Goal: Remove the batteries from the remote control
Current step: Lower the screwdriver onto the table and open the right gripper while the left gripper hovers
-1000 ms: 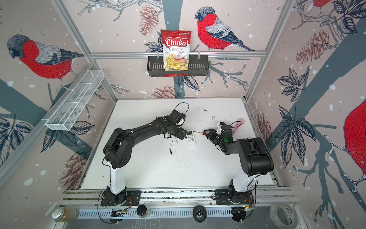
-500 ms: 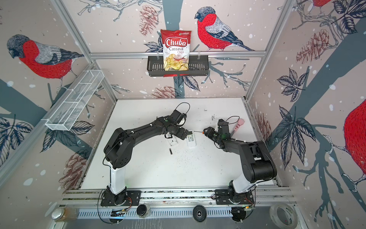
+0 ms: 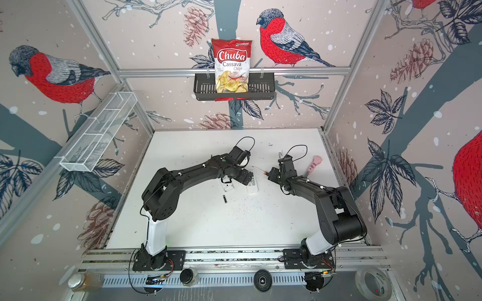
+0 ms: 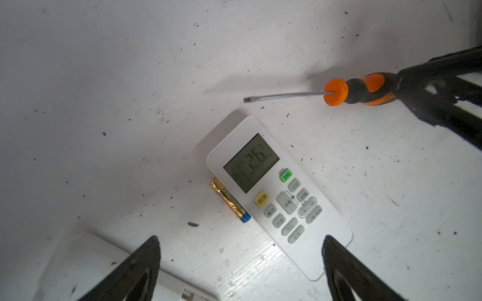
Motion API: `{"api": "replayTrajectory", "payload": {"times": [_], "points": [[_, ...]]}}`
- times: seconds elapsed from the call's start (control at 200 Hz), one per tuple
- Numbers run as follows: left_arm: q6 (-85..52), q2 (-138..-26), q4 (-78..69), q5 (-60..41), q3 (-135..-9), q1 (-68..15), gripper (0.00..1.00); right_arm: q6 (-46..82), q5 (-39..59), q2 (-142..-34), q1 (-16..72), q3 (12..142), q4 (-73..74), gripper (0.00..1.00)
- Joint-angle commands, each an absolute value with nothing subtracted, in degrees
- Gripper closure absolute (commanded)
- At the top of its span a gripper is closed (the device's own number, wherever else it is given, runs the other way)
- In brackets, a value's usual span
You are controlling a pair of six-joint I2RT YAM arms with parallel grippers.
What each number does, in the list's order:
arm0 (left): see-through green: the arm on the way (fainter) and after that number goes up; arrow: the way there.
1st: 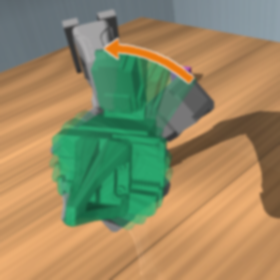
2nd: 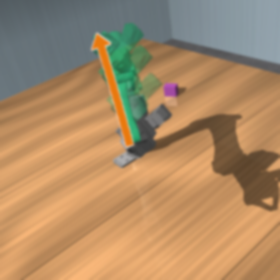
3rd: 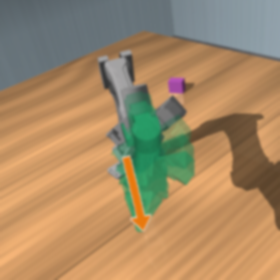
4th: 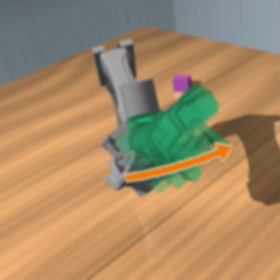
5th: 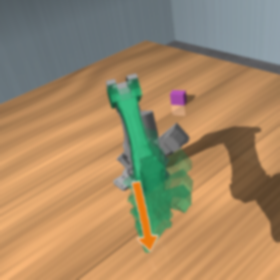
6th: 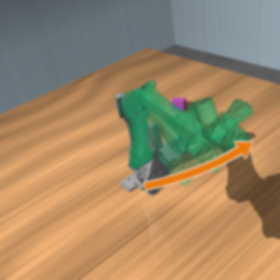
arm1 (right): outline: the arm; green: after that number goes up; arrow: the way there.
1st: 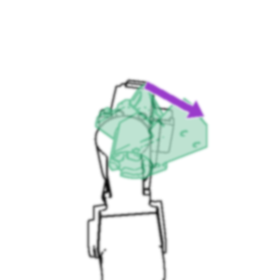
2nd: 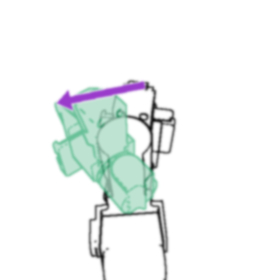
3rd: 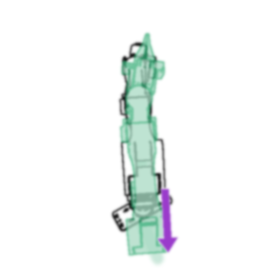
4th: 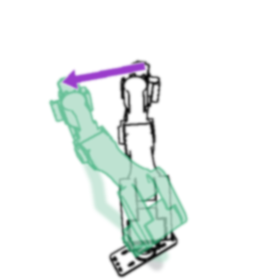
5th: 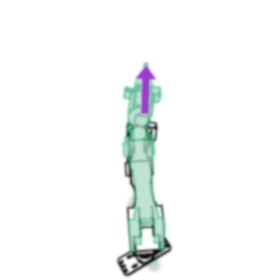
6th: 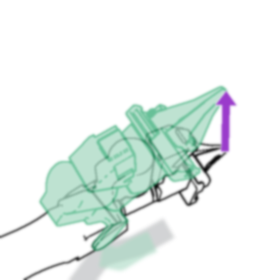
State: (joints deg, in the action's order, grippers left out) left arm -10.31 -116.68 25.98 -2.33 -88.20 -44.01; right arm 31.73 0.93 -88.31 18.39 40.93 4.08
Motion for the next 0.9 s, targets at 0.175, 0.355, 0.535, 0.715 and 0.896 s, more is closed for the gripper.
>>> {"api": "replayTrajectory", "payload": {"times": [0.175, 0.355, 0.535, 0.715, 0.896], "points": [[-14.1, -119.6, 25.5, -2.9, -92.1, -45.2, 0.11, 30.1, -1.9, -84.4, 17.9, 40.3, 1.1, 0.33], [-18.2, -120.8, 25.0, -1.3, -92.1, -45.4, 0.20, 29.7, -1.0, -81.6, 17.2, 39.9, 1.2, 0.33], [-23.9, -122.0, 23.0, 0.8, -91.6, -45.6, 0.26, 30.0, 1.7, -81.3, 15.4, 39.0, 2.8, 0.33], [-25.4, -124.1, 23.9, 2.4, -94.7, -45.6, 0.29, 29.9, 3.1, -80.3, 14.6, 37.7, 3.8, 0.33], [-25.9, -127.5, 25.9, 2.6, -99.7, -45.6, 0.29, 30.8, 3.8, -81.9, 14.0, 38.7, 5.6, 0.32]]}}
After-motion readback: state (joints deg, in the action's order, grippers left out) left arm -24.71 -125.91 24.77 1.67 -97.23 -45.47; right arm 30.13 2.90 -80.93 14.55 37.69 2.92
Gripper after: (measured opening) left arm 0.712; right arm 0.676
